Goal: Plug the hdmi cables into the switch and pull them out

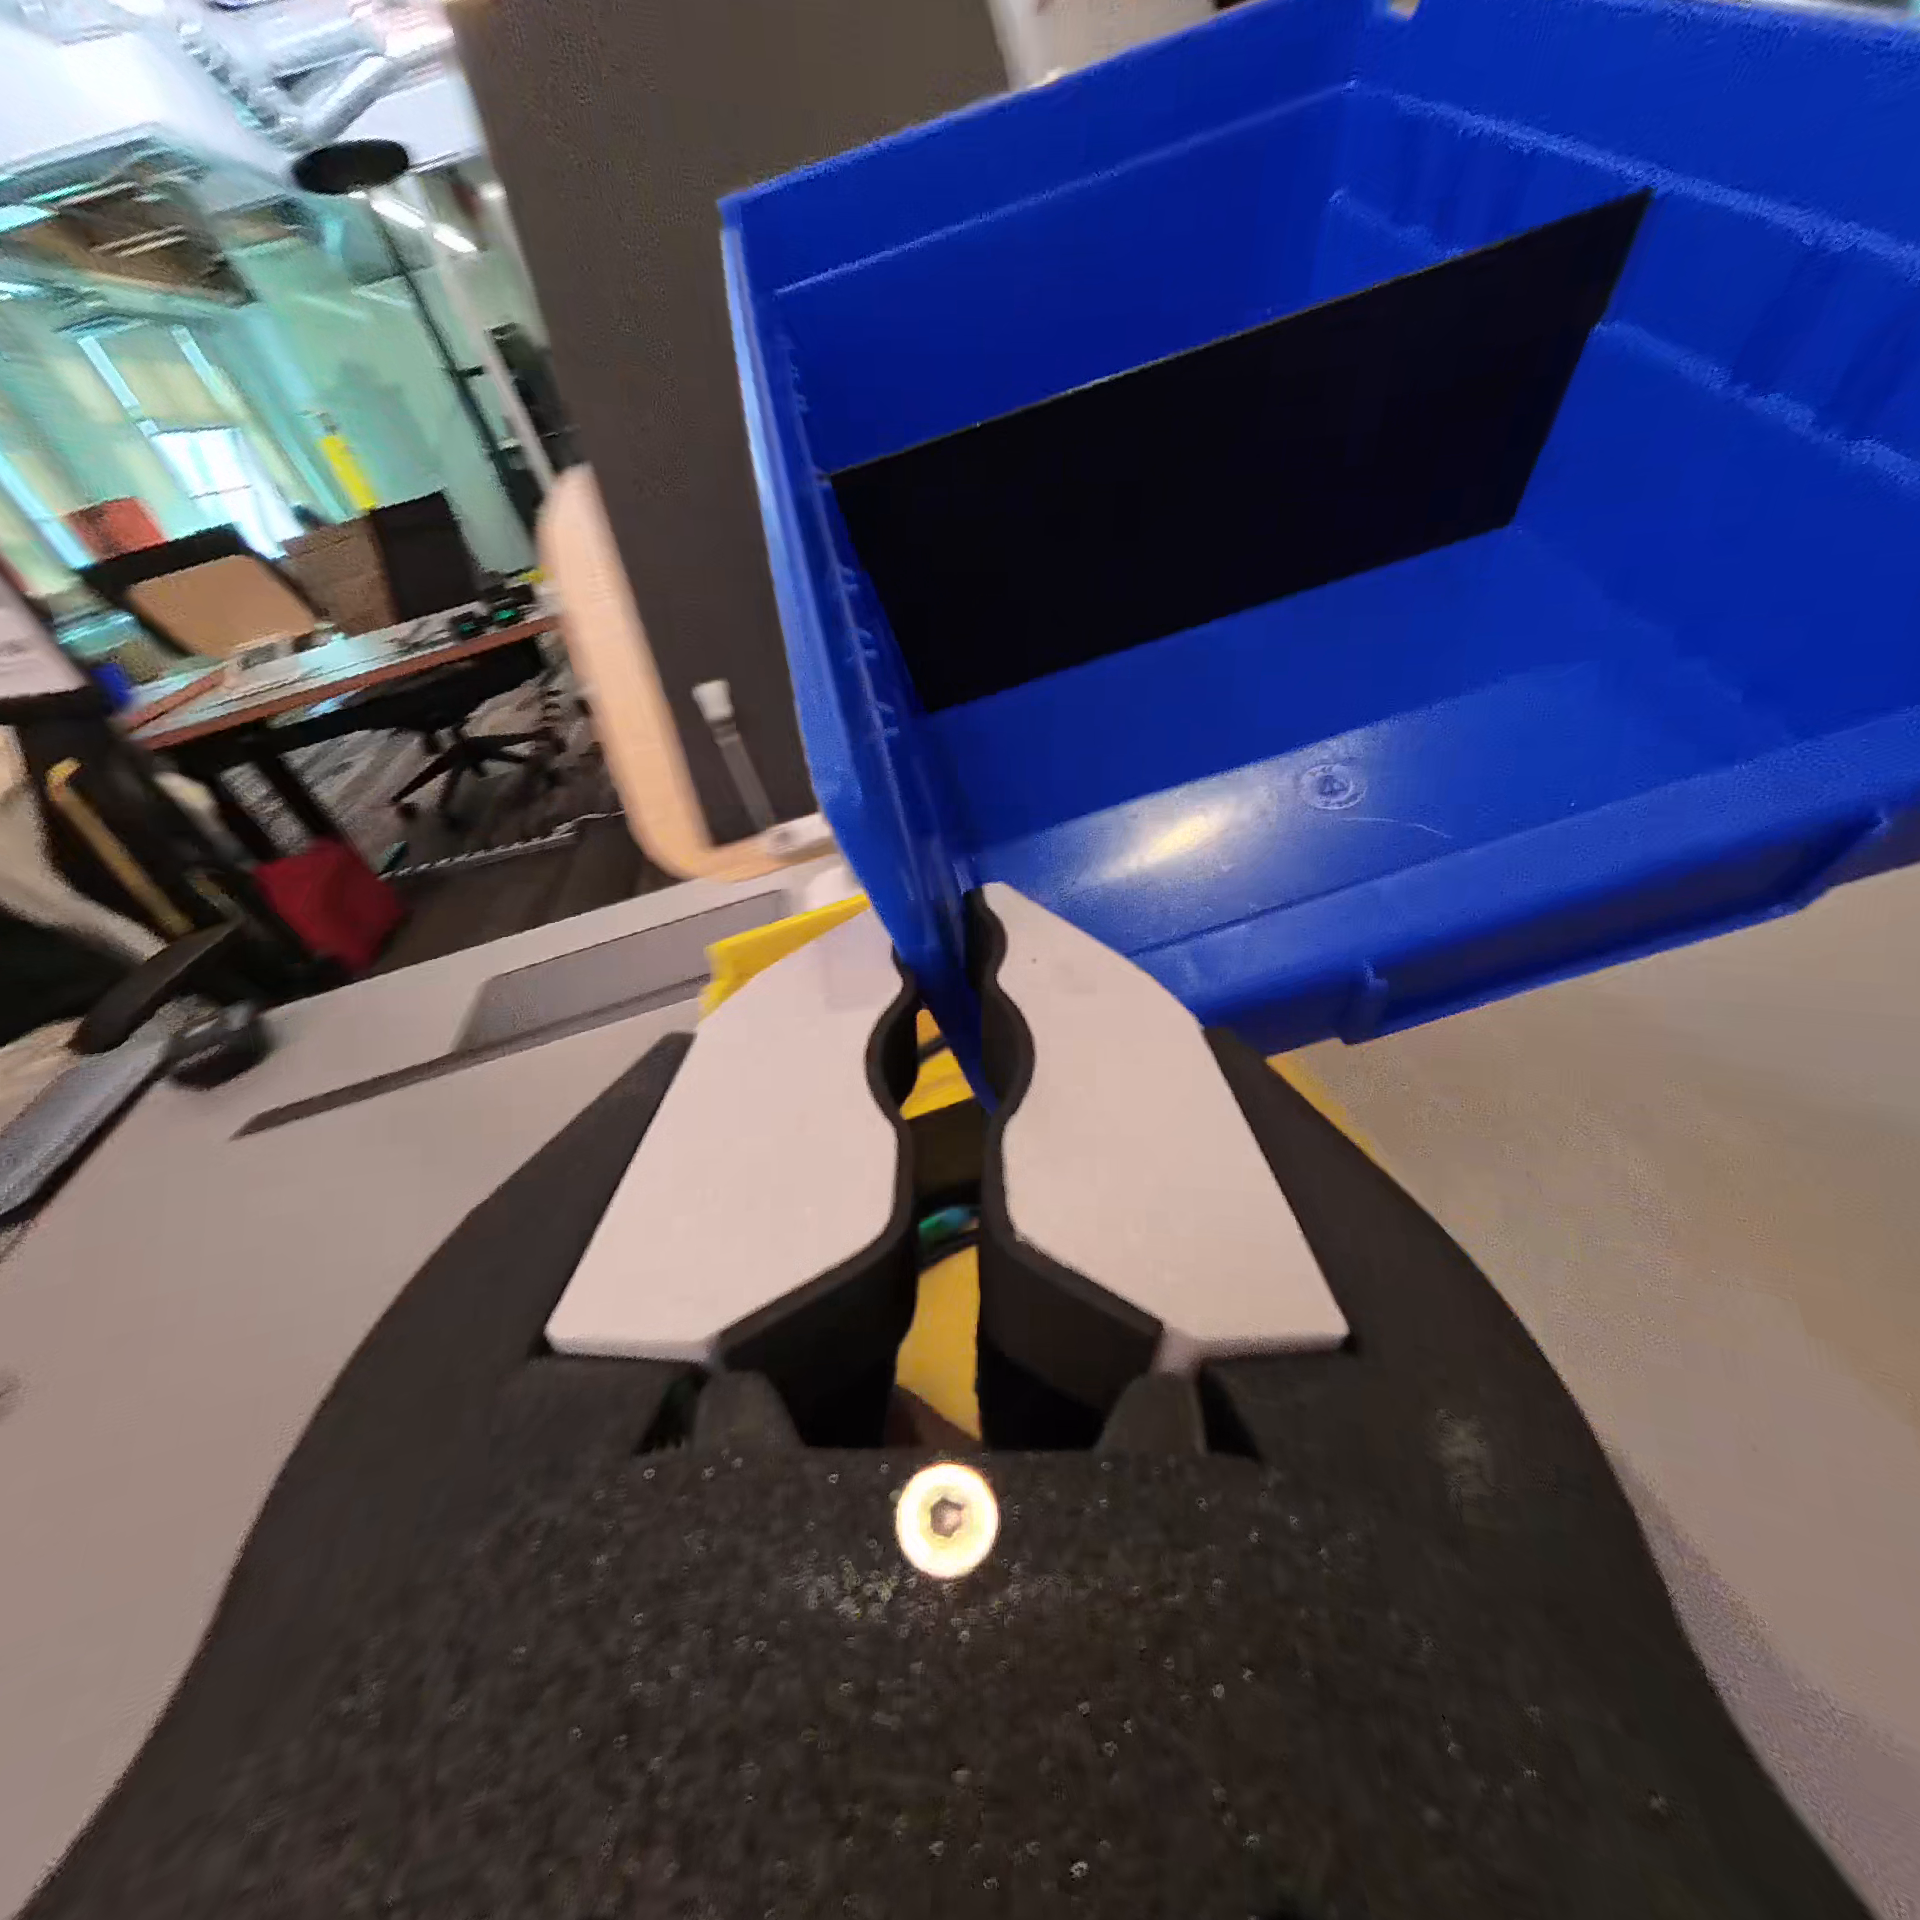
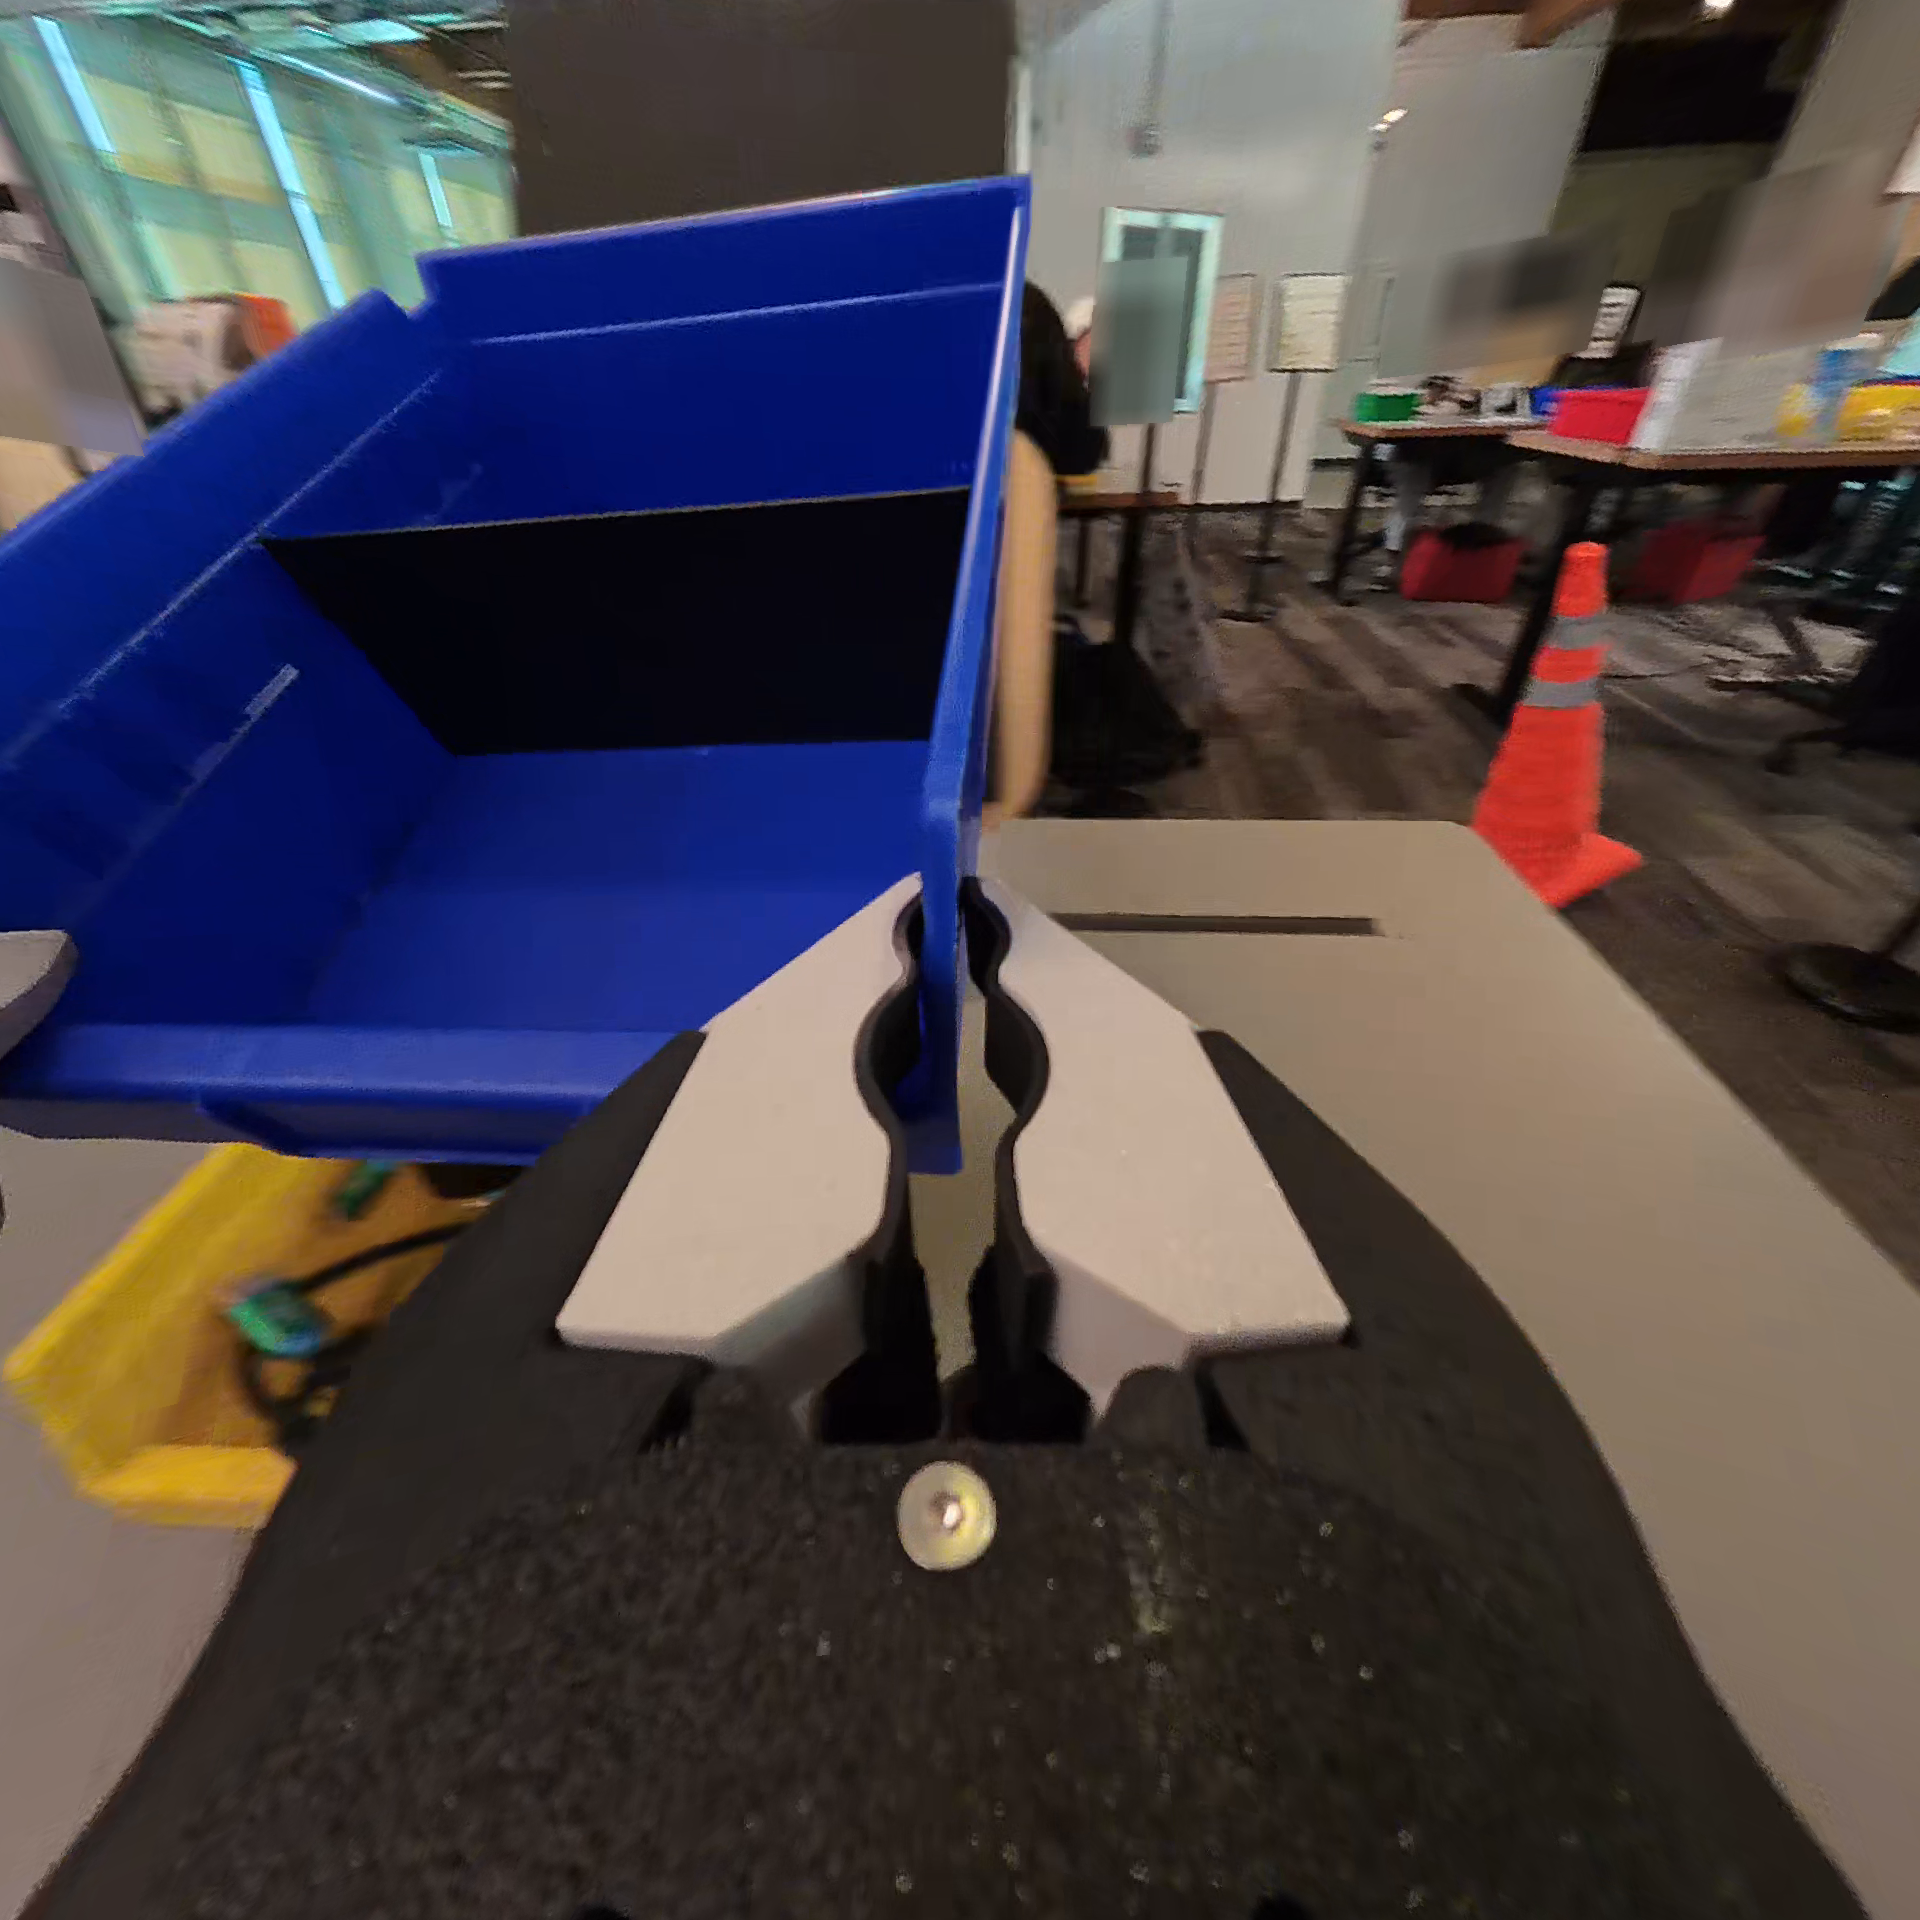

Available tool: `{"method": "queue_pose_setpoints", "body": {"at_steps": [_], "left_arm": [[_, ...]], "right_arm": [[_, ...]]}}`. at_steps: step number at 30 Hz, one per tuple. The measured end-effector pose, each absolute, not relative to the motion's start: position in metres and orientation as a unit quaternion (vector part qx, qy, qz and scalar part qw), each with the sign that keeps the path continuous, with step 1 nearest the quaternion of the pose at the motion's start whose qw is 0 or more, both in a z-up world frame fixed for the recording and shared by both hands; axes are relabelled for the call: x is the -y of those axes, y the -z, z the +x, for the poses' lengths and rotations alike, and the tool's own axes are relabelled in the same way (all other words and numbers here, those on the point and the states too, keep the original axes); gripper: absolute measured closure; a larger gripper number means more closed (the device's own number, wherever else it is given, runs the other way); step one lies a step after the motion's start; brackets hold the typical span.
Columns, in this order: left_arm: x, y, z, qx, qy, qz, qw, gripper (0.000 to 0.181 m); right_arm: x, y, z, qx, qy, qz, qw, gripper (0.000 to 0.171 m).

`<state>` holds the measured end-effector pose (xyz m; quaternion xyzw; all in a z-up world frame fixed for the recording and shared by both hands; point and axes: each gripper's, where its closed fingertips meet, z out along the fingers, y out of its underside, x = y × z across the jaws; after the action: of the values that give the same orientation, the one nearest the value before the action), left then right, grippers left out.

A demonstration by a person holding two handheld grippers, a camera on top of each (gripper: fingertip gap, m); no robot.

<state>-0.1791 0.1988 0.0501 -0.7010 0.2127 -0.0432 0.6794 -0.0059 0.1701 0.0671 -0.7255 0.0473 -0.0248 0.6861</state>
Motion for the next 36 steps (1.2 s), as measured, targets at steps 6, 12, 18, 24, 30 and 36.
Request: {"method": "queue_pose_setpoints", "body": {"at_steps": [6, 12, 18, 24, 30, 36], "left_arm": [[-0.169, -0.002, -0.022, -0.274, 0.049, -0.699, 0.659, 0.178], [-0.163, 0.093, 0.060, -0.292, 0.065, -0.747, 0.593, 0.177], [-0.159, 0.136, 0.097, -0.333, 0.080, -0.777, 0.528, 0.173], [-0.157, 0.141, 0.098, -0.372, 0.087, -0.780, 0.495, 0.168], [-0.124, 0.071, 0.052, -0.387, 0.216, -0.729, 0.523, 0.152], [-0.127, 0.023, -0.081, -0.354, 0.250, -0.711, 0.554, 0.144]], "right_arm": [[-0.125, 0.002, 0.154, -0.089, 0.073, -0.773, 0.624, 0.167], [-0.120, 0.094, 0.240, -0.095, 0.068, -0.824, 0.554, 0.168], [-0.129, 0.116, 0.285, -0.136, 0.069, -0.818, 0.555, 0.170], [-0.133, 0.138, 0.286, -0.127, 0.071, -0.840, 0.523, 0.164], [-0.122, 0.080, 0.279, -0.100, 0.096, -0.798, 0.587, 0.149], [-0.119, -0.018, 0.202, -0.021, 0.062, -0.664, 0.745, 0.144]]}}
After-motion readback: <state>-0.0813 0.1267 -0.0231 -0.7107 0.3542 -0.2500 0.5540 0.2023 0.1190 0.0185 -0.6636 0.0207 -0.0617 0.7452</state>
